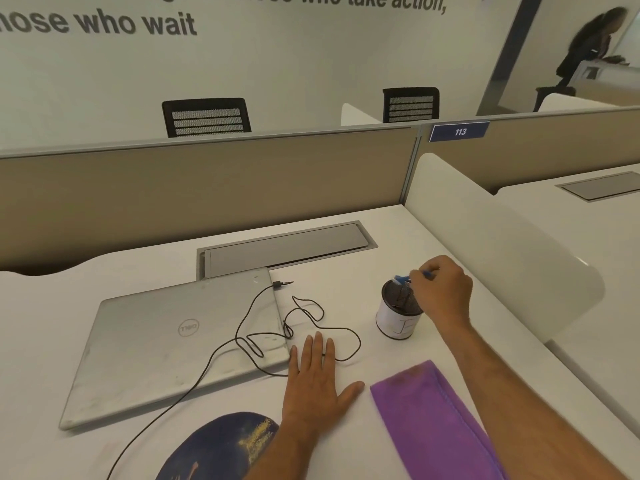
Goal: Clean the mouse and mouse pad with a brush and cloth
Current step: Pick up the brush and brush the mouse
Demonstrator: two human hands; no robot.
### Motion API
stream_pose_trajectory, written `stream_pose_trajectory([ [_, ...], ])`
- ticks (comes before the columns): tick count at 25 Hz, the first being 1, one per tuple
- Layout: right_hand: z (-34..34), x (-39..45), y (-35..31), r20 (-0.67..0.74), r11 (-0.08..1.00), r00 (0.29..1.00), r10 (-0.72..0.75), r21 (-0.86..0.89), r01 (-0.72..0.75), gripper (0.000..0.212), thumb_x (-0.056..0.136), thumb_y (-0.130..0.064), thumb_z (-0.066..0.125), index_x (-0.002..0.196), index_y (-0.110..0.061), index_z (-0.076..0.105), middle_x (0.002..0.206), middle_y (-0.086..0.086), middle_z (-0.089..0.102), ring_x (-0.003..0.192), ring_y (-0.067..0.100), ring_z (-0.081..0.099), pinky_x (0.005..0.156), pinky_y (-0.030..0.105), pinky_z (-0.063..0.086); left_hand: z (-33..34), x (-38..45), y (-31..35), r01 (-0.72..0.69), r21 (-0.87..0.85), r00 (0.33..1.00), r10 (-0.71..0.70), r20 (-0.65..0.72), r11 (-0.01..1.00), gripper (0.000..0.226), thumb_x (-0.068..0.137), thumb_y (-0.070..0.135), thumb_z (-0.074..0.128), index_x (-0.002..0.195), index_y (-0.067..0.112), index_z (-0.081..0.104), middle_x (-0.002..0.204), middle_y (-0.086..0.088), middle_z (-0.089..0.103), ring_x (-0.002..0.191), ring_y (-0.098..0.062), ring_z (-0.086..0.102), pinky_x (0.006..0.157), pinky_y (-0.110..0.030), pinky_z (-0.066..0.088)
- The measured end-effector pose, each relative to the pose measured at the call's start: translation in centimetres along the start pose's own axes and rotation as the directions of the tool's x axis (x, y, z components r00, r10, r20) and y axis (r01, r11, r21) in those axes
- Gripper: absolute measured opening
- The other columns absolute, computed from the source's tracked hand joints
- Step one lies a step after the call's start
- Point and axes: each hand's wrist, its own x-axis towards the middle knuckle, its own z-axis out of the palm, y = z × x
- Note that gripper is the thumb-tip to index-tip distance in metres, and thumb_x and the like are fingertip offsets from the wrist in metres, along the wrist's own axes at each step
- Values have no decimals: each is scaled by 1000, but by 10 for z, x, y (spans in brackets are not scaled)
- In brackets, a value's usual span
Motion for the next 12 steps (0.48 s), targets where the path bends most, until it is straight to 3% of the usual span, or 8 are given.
stream_pose_trajectory([
  [2,-4,-4,-3,32,987,999,38,154,-43,4,79,-13,65,76,-14,66,68,4,71,61,19,69,61,31,57,1,1,-1,-13,-16,1000,13,16,1000,93,91,80,31,143,6,52,149,-17,49,138,-34,46,109,-53,20],
  [5,-7,-17,-4,97,964,994,42,259,-66,5,80,-13,69,79,-11,73,65,5,72,57,16,70,66,40,61,-1,1,-3,-15,0,999,15,45,1000,94,91,81,28,143,6,52,150,-17,47,138,-35,45,111,-51,15],
  [7,-9,-25,-8,87,946,994,73,309,-97,8,73,-17,78,73,-12,72,62,5,71,53,19,69,61,40,61,-11,0,-4,-31,1,996,30,84,1000,105,88,85,14,153,6,34,162,-17,24,149,-36,25,116,-48,2],
  [9,-10,-33,-14,58,928,992,116,350,-129,14,71,-18,80,67,-13,67,61,7,69,52,22,67,57,39,59,-16,-2,-5,-72,2,993,72,98,997,114,75,88,-4,159,10,1,165,-11,-11,153,-29,-10,120,-43,-15],
  [12,-10,-47,-27,130,852,986,109,498,-160,13,78,-6,69,70,-6,60,61,17,67,48,22,64,52,37,56,-23,-11,-8,-96,-23,987,98,131,995,117,67,88,-10,158,14,-13,165,-8,-20,151,-23,-23,121,-42,-16],
])
